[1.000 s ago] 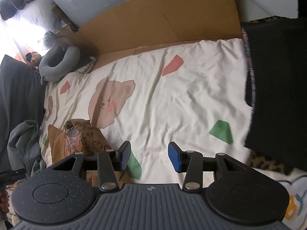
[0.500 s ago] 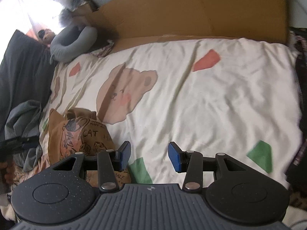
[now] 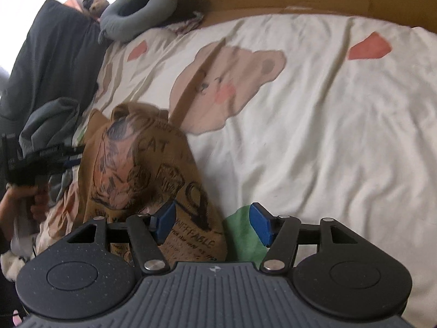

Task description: Fold clothes

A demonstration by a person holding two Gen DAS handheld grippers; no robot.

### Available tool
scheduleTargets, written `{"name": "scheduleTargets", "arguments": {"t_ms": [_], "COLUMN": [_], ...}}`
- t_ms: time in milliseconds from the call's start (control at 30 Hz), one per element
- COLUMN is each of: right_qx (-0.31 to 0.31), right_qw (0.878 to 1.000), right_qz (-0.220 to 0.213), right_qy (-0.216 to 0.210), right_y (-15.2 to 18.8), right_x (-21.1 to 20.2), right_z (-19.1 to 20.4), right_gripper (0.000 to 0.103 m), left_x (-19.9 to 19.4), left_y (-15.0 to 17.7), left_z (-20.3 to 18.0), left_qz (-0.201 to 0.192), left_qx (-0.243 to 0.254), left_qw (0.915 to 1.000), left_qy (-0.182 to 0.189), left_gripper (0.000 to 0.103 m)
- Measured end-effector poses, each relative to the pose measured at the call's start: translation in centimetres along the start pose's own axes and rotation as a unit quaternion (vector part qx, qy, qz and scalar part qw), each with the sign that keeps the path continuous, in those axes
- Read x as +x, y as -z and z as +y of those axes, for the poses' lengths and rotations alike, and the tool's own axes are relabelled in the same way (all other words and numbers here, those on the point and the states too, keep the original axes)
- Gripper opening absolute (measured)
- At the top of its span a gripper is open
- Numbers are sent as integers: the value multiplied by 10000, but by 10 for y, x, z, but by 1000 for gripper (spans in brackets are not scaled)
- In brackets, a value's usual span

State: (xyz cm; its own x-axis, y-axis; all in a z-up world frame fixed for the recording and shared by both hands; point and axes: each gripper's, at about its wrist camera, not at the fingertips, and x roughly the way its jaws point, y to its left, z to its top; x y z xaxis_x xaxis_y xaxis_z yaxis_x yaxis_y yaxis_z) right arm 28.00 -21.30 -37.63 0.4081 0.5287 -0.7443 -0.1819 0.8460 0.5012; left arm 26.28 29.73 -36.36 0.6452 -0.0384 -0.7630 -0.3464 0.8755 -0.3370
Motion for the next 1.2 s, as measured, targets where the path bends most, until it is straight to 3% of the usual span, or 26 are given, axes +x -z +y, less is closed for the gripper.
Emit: {"name": "scheduleTargets", "arguments": {"t_ms": [33, 67, 100, 133, 200, 267, 600, 800, 1200], "right_qx": [-33, -80, -126, -170, -228, -286, -331, -393, -366], "right_qw": [10000, 9998, 9997, 9994, 9989, 9987, 9989, 9986, 9973], "right_qz": [27, 52, 92, 174, 290, 309, 4, -15, 341], "right_qy": [-67, -148, -204, -254, -273, -278, -327, -352, -539], "right_y": [0, 1, 1, 1, 1, 0, 2, 9, 43], "right_x": [2, 5, 8, 12, 16, 15, -28, -47, -55], "right_z": [2, 5, 7, 9, 13, 16, 28, 41, 60], "right_gripper": [66, 66, 63, 57, 26, 7, 4, 4, 3], "left_x": [2, 5, 8, 8, 2, -5, -69, -106, -139], "left_y": [-1, -1, -2, -1, 0, 2, 5, 21, 62], "left_z": [0, 1, 1, 2, 0, -3, 4, 15, 41], "left_qz": [20, 65, 111, 132, 12, -114, -630, -727, -332], "left_qx": [-2, -40, -81, -123, -71, 31, -126, -389, -507], "left_qw": [10000, 9999, 9998, 9997, 9997, 9995, 9977, 9965, 9978], "left_qy": [43, 99, 155, 179, 231, 284, 199, 105, -280], "left_gripper": [46, 22, 9, 4, 4, 3, 3, 3, 3]}}
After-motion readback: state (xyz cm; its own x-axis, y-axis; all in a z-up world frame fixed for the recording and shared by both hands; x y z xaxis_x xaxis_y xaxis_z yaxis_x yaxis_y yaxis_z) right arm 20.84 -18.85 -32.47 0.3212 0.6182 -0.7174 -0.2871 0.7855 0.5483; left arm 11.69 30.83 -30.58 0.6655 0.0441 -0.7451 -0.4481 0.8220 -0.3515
